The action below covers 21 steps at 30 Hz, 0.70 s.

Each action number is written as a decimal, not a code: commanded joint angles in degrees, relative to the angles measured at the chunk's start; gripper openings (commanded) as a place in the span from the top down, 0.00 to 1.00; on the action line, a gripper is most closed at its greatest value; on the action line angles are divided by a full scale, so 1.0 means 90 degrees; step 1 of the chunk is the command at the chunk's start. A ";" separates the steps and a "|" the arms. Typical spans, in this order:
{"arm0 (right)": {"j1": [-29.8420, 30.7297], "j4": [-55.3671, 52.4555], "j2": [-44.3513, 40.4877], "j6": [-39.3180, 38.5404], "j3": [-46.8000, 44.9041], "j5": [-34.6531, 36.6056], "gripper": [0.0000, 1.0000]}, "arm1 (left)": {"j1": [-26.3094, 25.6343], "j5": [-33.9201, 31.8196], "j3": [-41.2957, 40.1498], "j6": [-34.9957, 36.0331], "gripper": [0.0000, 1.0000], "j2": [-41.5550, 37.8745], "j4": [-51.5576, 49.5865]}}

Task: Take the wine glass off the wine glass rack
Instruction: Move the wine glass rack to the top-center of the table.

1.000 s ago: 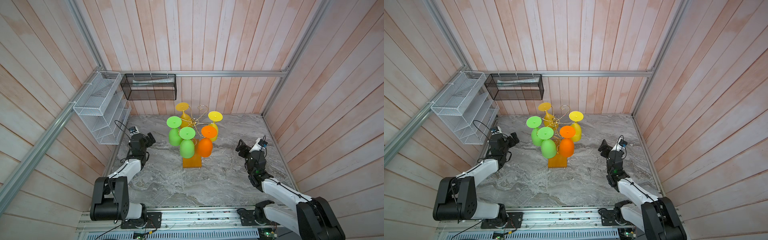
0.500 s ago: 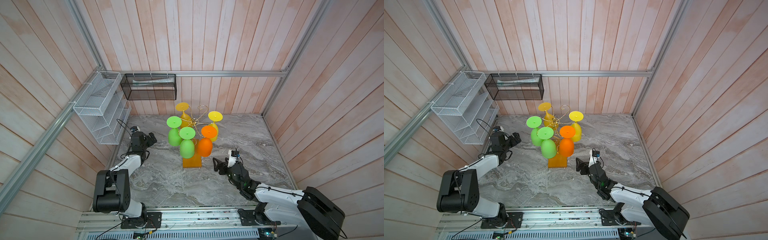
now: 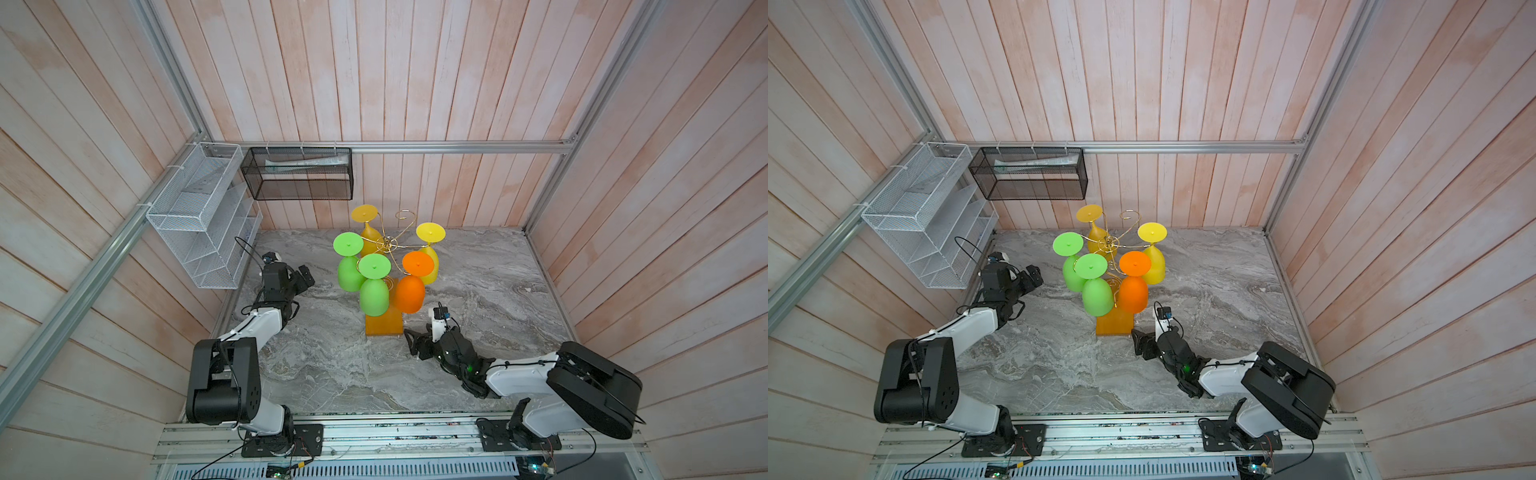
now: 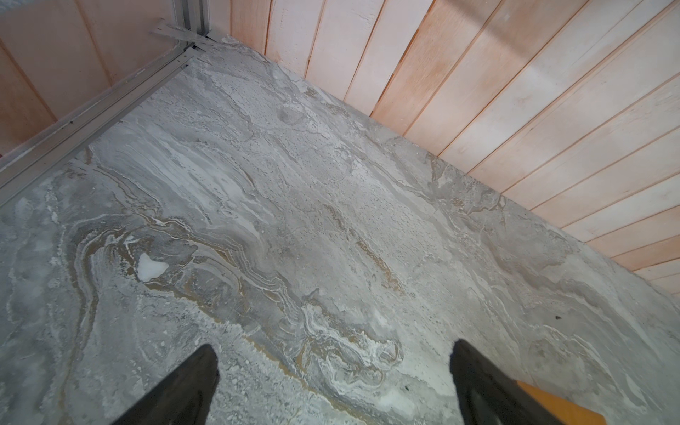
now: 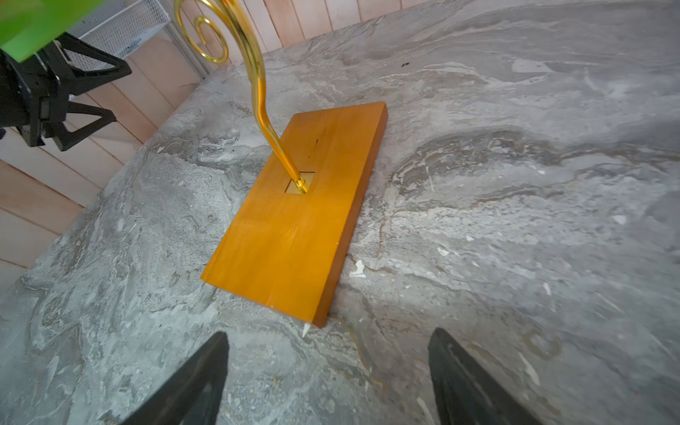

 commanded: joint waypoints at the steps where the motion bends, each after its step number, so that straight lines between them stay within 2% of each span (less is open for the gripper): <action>1: 0.0040 0.0209 0.0307 -0.0021 0.0312 -0.0289 0.18 | 0.0012 0.0025 0.0220 -0.0059 0.00 -0.0012 -0.0113; 9: 0.0040 0.0339 0.1087 0.0555 0.0720 -0.0429 0.19 | 0.0018 -0.0036 0.0242 -0.0057 0.00 0.0012 -0.0177; 21: 0.0037 0.0431 0.2153 0.1249 0.1466 0.0003 0.27 | 0.0017 -0.0238 0.0313 -0.0040 0.00 -0.0048 -0.0399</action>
